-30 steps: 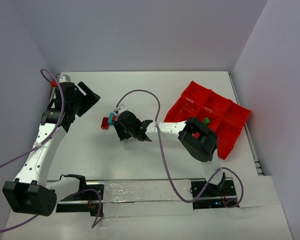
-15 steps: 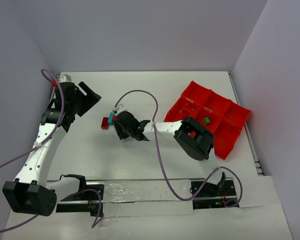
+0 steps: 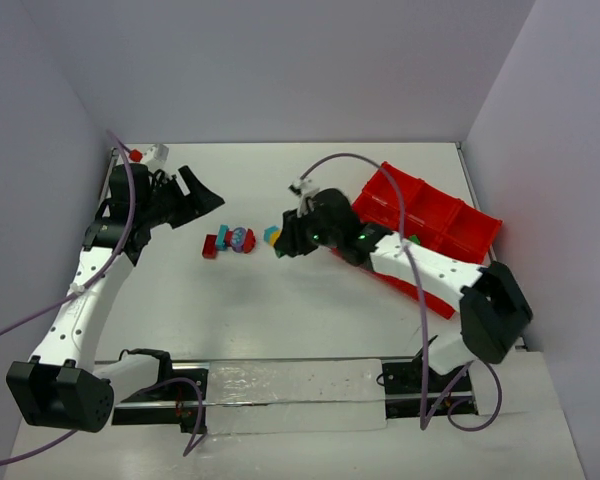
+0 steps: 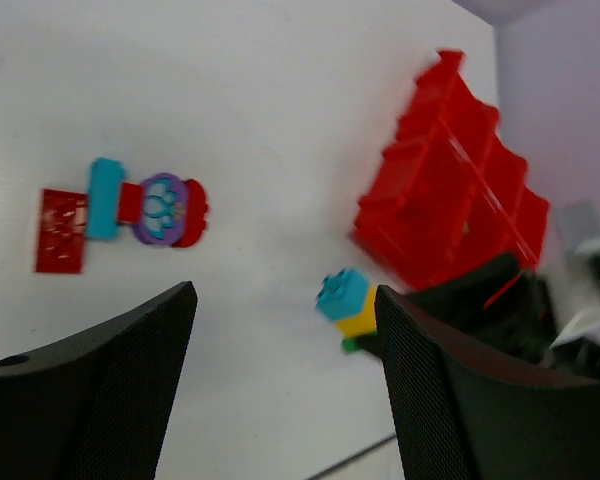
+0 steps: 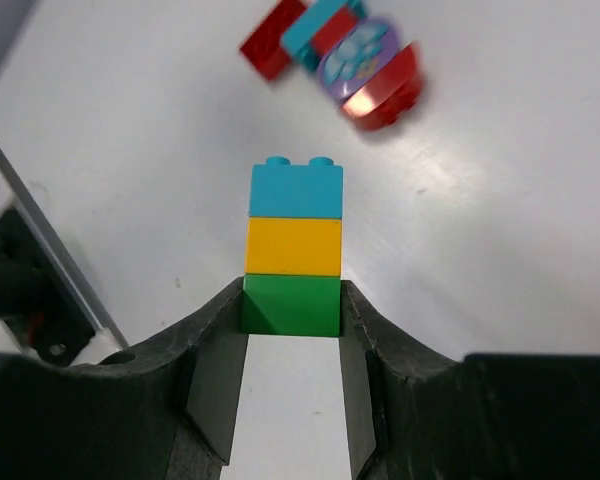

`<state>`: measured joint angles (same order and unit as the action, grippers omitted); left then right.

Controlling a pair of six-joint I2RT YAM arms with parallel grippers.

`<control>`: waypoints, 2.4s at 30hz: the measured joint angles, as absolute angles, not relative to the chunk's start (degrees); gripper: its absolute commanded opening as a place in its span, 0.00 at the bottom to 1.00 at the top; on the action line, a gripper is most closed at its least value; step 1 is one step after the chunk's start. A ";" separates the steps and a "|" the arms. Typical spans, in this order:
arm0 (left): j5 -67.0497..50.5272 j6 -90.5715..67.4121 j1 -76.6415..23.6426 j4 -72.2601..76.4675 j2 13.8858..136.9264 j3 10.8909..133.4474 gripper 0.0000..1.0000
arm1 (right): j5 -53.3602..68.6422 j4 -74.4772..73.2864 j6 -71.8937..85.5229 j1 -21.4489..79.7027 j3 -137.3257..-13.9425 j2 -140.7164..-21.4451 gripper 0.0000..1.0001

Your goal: Sort the legos into containers by color

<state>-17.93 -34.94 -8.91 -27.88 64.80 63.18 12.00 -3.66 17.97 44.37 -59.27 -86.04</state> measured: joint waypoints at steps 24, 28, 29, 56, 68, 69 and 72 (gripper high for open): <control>-67.78 -32.26 -15.67 -2.13 64.05 53.82 0.80 | 51.99 -5.30 16.60 36.12 -58.63 -71.92 0.04; -68.35 -30.69 -16.98 -2.95 65.28 53.82 0.80 | 53.06 -5.32 16.62 35.94 -58.76 -71.92 0.04; -68.43 -30.45 -17.54 -3.06 65.65 53.82 0.80 | 53.28 -5.31 16.62 35.87 -58.89 -71.92 0.04; -69.27 -25.46 -26.92 -5.01 72.27 55.97 0.00 | 57.03 -5.41 17.72 34.56 -60.10 -73.71 0.04; -67.59 -23.64 -22.79 -6.67 69.25 56.53 0.00 | 54.90 -7.77 15.36 26.54 -55.81 -72.47 0.03; -67.74 -23.75 -22.10 -6.47 68.78 56.53 0.00 | 54.44 -8.40 15.12 25.76 -55.64 -72.47 0.04; -67.97 -24.31 -21.05 -5.92 68.11 56.53 0.00 | 52.38 -9.55 14.83 24.34 -55.06 -72.26 0.08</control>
